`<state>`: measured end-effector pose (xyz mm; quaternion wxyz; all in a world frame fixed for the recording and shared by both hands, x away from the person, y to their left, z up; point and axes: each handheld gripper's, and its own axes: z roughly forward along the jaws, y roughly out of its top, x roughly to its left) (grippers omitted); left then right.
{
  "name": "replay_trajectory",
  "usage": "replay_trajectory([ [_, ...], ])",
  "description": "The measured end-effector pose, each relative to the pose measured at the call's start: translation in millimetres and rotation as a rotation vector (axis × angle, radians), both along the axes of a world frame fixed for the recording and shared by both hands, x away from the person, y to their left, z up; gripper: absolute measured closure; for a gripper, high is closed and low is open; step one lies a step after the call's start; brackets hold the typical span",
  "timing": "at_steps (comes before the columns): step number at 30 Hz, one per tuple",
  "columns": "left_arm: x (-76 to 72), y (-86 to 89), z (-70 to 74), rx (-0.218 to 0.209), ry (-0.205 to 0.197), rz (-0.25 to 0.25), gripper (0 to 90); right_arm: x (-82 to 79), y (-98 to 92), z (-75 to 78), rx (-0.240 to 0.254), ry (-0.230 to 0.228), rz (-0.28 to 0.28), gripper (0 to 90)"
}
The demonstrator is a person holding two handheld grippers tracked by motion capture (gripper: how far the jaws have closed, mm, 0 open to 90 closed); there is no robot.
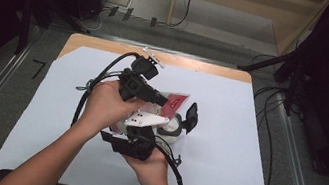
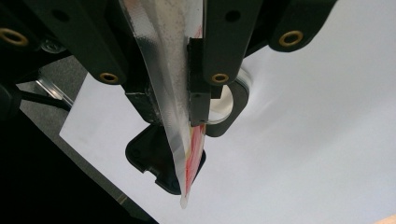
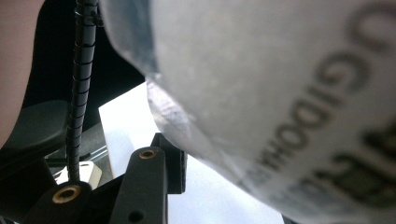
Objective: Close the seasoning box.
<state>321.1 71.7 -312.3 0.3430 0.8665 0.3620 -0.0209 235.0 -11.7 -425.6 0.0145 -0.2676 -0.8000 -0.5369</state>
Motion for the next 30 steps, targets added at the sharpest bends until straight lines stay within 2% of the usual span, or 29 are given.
replay_trajectory([
  [4,-4.6,5.0,-2.1,-0.018,0.001,0.007,77.8,-3.2,1.9,-2.8,-0.016,-0.021,0.002,63.0],
  [7,-6.4,7.8,-2.6,-0.017,0.003,0.006,77.7,-4.6,3.1,-4.5,-0.024,-0.033,0.004,62.6],
  [10,-9.7,12.3,-3.8,-0.032,0.014,0.001,77.5,-8.3,5.7,-8.5,-0.028,-0.050,0.008,59.4],
  [15,-12.2,16.6,-4.7,-0.033,0.022,0.001,76.9,-10.9,7.7,-12.3,-0.042,-0.061,0.011,59.5],
  [23,-15.4,21.5,-7.2,-0.017,0.044,-0.004,77.0,-14.9,11.5,-19.5,-0.069,-0.067,0.020,59.5],
  [30,-15.2,22.1,-11.3,0.004,0.068,-0.014,76.7,-18.2,14.2,-26.6,-0.094,-0.089,0.036,59.8],
])
